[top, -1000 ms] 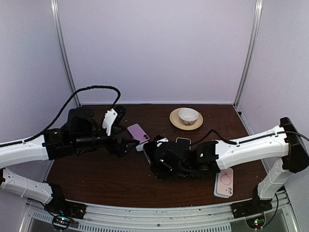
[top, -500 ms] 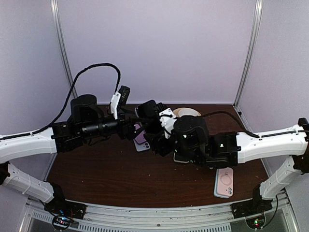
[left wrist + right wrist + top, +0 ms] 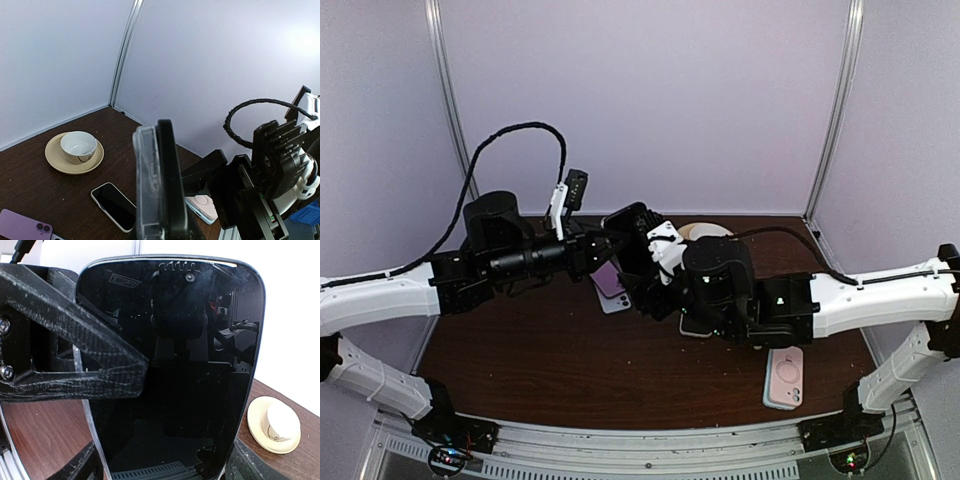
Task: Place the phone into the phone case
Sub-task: Pass from the right arm to the left, then press the corner of the phone case at the top corners.
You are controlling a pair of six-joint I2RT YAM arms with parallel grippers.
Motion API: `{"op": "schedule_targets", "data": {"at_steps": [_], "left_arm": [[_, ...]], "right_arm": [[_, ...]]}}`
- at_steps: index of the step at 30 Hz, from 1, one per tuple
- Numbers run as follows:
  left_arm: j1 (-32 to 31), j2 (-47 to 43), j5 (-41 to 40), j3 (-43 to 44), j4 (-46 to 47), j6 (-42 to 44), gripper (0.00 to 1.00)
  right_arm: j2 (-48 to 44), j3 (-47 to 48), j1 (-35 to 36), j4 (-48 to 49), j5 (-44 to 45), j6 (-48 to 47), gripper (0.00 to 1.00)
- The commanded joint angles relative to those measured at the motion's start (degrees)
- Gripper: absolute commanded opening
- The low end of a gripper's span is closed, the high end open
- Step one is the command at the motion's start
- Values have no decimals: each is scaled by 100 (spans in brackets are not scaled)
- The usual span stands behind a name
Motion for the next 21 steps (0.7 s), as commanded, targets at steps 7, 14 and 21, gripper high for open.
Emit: {"op": "schedule_targets", "data": {"at_steps": [7,14,21], "left_arm": [[12,8,608,199,-221,771,0],[12,-161,1425,330,-596,1718,0],[2,210,1742,-748,452,2338,0]], "right_arm": [[-570,11,-285,-838,-1404,-20,92],[-1172,50,-1174,-2135,-4333,-254,99],[-1490,-126,-1470,-2317,-5370,-384,100]]}}
